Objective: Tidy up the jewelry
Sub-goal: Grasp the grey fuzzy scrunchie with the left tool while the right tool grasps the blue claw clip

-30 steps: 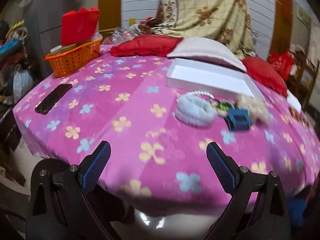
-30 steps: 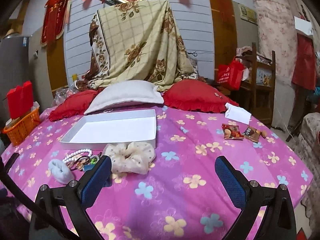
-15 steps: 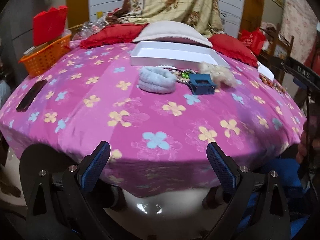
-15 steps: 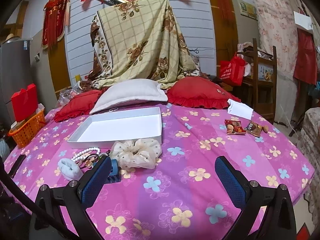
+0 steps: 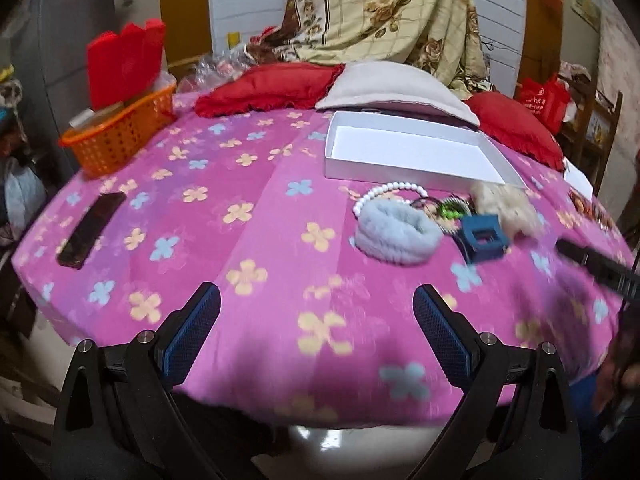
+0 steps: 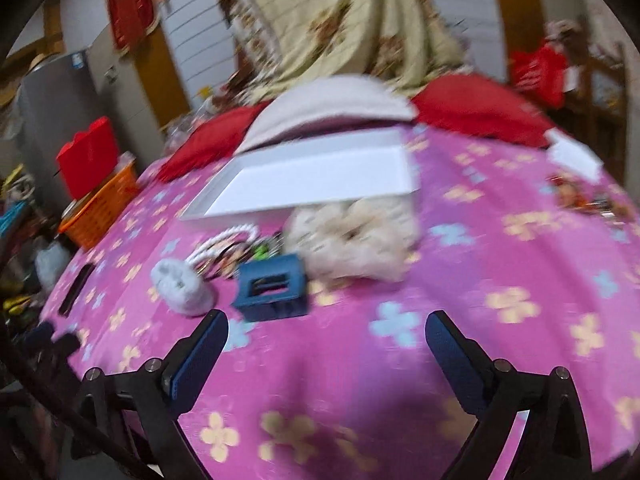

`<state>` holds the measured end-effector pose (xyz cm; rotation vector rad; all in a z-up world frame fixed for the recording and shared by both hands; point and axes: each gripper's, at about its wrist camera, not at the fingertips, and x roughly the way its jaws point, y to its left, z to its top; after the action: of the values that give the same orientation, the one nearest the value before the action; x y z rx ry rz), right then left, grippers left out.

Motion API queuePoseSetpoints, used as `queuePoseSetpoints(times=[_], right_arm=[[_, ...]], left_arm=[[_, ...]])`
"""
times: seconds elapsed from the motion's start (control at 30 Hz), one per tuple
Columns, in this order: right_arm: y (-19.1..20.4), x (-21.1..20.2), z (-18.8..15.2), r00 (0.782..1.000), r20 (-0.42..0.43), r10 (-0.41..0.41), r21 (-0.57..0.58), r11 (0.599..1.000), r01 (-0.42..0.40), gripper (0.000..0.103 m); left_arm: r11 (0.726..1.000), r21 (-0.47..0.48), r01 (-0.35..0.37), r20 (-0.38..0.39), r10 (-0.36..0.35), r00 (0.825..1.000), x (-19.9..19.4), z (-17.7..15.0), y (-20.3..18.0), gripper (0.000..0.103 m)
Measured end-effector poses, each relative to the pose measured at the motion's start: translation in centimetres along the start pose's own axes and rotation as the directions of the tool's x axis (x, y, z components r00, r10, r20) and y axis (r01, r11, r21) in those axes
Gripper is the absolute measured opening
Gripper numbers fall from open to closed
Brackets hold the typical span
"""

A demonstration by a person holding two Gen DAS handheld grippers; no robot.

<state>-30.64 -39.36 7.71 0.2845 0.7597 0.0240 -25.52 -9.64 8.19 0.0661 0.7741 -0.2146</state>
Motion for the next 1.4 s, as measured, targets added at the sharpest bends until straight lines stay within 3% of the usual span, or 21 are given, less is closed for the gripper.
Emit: queuePoseSetpoints(times=[0.17,0.33,0.7,0.77,0.83,0.9,0.97,1.4], right_arm=[[1.9,3.1,0.4,0.999,-0.044,0.029,-0.075,0.997,-0.033,0.099],[2.9,5.2,1.0,0.998,-0.056,0.029,-0.126,0.991,-0.036,0.099],[3.8,7.9,1.9,0.997,-0.079,0.016,-0.167,0.986,-0.029,0.099],[4.1,8.2,2.0,0.996,-0.086,-0.001,-0.18,0.984,-0.015,0.099],[4.4,8.3,1.9,0.996,-0.087,-0.005,-0.191,0.981,-0.012,0.092],[4.6,8.6,1.8,0.995,-0.101,-0.02,-0.205,0.979,-0.001,0.069],[4.4,8.5,1.7,0.994,-0.104,-0.028,-0.208,0.978,0.006,0.065],[3.0,4.2,1.9,0.99,-0.087,0.108,-0.104,0.988,-0.116,0.064]], left_arm=[[0.995,-0.02,0.101,-0.06,-0.102,0.993,4.4,3.0,0.0,0.097],[0.987,-0.043,0.153,-0.113,-0.157,0.981,8.5,5.1,-1.2,0.097],[0.969,-0.054,0.242,-0.196,-0.248,0.949,13.3,5.6,-1.9,0.096],[0.962,-0.047,0.269,-0.211,-0.272,0.939,13.5,5.3,-2.4,0.077],[0.949,-0.057,0.309,-0.235,-0.314,0.92,13.7,5.0,-2.8,0.047],[0.951,-0.063,0.303,-0.239,-0.309,0.92,13.5,4.9,-2.9,0.039],[0.949,-0.074,0.308,-0.236,-0.316,0.919,13.0,4.8,-2.8,0.03],[0.938,-0.088,0.334,-0.145,-0.344,0.928,6.9,6.1,-1.0,0.028]])
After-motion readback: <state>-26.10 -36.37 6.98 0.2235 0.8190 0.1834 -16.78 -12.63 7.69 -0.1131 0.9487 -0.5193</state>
